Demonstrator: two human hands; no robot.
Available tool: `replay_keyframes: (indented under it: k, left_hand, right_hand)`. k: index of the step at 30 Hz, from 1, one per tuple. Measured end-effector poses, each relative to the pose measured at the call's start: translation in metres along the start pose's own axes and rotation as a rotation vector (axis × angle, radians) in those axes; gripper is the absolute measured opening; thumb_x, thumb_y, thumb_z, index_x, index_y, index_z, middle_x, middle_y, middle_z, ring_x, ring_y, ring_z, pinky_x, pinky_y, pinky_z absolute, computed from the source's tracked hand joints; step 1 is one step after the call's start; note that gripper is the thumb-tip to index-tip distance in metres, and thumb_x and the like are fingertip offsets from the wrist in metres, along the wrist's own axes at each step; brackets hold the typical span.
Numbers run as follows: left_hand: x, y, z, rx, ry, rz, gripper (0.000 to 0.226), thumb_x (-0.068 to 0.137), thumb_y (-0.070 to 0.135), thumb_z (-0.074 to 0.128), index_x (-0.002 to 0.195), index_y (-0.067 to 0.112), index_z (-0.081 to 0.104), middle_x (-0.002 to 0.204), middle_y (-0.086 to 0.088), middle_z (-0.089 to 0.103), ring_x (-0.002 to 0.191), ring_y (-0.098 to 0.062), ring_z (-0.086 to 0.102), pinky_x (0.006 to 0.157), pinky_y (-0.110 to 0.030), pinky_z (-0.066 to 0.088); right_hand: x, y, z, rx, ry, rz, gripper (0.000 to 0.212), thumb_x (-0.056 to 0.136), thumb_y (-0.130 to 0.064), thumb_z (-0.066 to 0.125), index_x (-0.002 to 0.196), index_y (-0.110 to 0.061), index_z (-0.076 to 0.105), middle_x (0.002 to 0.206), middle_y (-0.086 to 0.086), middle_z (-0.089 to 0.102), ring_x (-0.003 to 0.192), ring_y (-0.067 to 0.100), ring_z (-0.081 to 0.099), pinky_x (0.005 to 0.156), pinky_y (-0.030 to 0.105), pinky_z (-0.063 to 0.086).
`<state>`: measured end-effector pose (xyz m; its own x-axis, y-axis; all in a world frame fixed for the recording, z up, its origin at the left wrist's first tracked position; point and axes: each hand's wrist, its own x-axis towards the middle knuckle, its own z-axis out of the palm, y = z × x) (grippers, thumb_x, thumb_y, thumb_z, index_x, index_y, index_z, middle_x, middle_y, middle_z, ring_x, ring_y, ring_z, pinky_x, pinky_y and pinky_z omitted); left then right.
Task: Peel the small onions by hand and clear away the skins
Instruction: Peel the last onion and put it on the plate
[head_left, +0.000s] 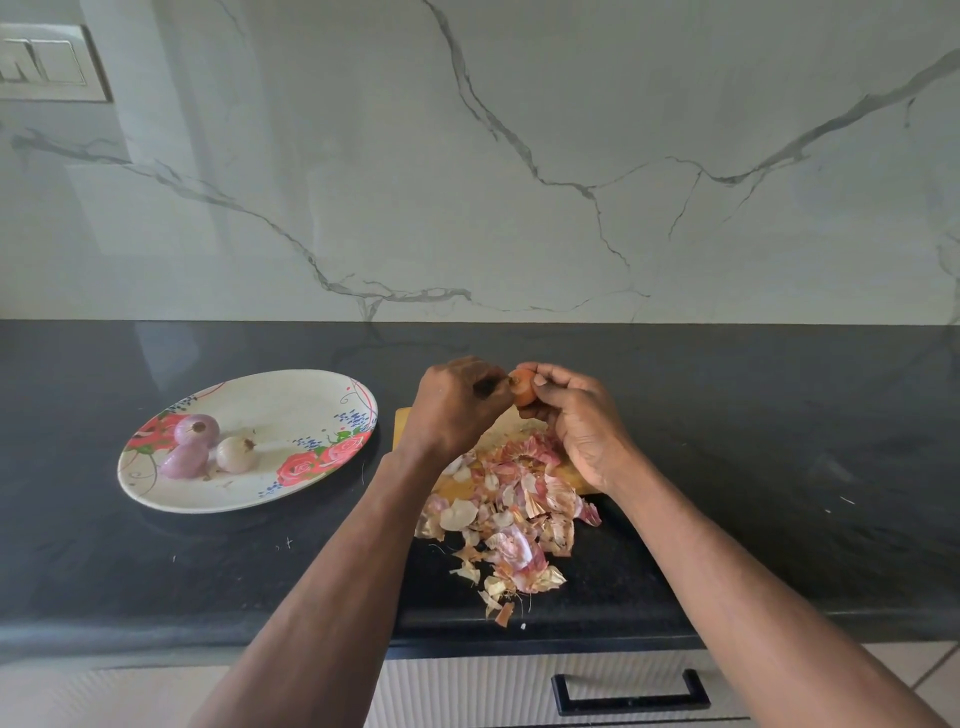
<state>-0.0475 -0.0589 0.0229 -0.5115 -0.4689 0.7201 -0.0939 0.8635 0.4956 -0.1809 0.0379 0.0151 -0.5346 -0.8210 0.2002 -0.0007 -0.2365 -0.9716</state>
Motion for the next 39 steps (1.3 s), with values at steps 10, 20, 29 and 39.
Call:
replay_keyframes:
  k: [10,20,29,39]
  left_hand:
    - [0.000,0.003,0.001,-0.064,0.001,-0.091,0.009,0.088,0.012,0.071,0.085,0.005,0.076,0.077,-0.006,0.072,0.069,-0.023,0.066,0.065,-0.045,0.054]
    - [0.001,0.001,-0.001,-0.112,-0.020,-0.155,0.014,0.091,0.017,0.073,0.086,0.004,0.075,0.073,-0.008,0.072,0.068,-0.028,0.069,0.065,-0.050,0.055]
    - [0.001,0.000,-0.001,-0.092,-0.009,-0.202,0.010,0.089,0.011,0.068,0.086,0.004,0.074,0.073,-0.010,0.072,0.070,-0.030,0.069,0.067,-0.050,0.056]
    - [0.003,-0.009,-0.002,0.094,-0.183,-0.214,0.020,0.090,0.007,0.061,0.100,0.002,0.078,0.097,-0.012,0.077,0.085,-0.023,0.071,0.081,-0.032,0.057]
  right_hand:
    - [-0.003,-0.001,0.002,0.043,-0.031,0.043,0.030,0.104,-0.028,0.052,0.110,-0.001,0.065,0.087,0.017,0.069,0.067,0.025,0.066,0.060,0.031,0.055]
    - [-0.002,-0.003,0.001,0.031,0.050,-0.015,0.008,0.095,-0.012,0.065,0.100,-0.006,0.068,0.100,0.025,0.072,0.074,0.032,0.067,0.061,0.031,0.054]
    - [-0.003,-0.005,0.001,0.113,0.046,-0.014,0.022,0.103,-0.008,0.049,0.102,-0.009,0.071,0.104,0.024,0.069,0.074,0.024,0.064,0.058,0.022,0.053]
    - [-0.001,-0.006,-0.003,0.140,0.072,-0.016,0.020,0.103,-0.004,0.048,0.100,-0.005,0.068,0.110,0.018,0.067,0.075,0.022,0.070,0.059,0.024,0.054]
